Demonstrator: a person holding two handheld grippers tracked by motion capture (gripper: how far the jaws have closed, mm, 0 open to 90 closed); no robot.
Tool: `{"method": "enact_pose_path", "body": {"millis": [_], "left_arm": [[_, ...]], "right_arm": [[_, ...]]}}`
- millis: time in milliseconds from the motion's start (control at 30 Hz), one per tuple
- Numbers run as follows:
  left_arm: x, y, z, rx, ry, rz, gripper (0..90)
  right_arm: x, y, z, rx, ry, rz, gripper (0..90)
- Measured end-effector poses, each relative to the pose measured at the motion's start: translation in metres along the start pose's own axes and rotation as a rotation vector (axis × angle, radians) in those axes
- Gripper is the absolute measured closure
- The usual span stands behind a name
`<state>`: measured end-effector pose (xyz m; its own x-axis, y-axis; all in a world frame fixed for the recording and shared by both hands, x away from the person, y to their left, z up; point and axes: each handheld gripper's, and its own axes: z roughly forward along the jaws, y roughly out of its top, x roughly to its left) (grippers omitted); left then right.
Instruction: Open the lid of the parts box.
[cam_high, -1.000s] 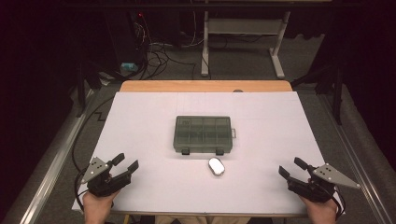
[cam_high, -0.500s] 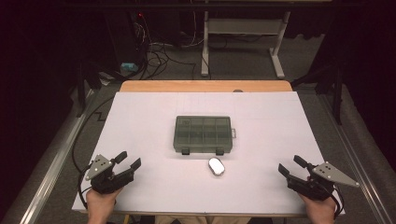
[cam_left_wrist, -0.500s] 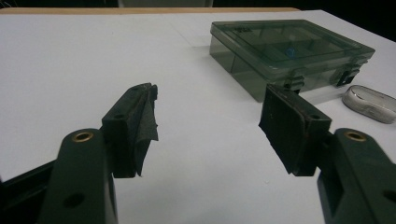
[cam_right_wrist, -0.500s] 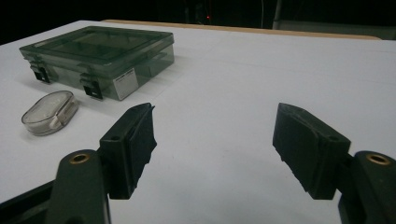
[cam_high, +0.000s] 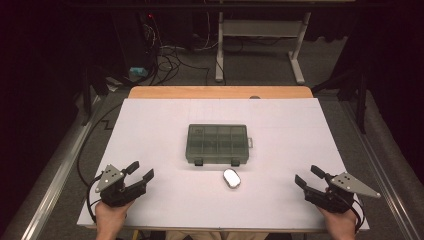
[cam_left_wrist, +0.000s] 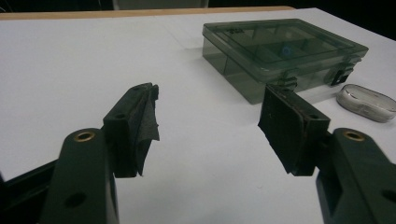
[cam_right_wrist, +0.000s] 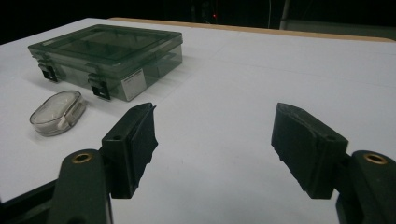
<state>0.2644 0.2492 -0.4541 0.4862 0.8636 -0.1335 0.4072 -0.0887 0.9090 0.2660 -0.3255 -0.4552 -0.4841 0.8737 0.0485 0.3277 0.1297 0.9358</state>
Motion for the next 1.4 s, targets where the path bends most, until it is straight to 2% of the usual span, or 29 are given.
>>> {"method": "enact_pose_path", "body": {"millis": [300,467,1000,1400], "left_arm": [[-0.004,0.002,0.006,-0.002,-0.016,0.002,37.0],[-0.008,0.004,0.009,0.000,-0.028,0.012,37.0],[-0.014,0.006,0.016,-0.005,-0.058,0.015,37.0],[-0.018,0.007,0.021,0.001,-0.059,0.025,37.2]], "right_arm": [[0.000,0.000,0.003,-0.002,0.005,0.025,30.4],[0.003,0.000,0.007,0.012,0.008,0.008,30.0],[0.009,0.004,0.014,-0.006,0.030,-0.004,30.2],[0.011,0.006,0.017,-0.011,0.034,-0.005,30.4]]}}
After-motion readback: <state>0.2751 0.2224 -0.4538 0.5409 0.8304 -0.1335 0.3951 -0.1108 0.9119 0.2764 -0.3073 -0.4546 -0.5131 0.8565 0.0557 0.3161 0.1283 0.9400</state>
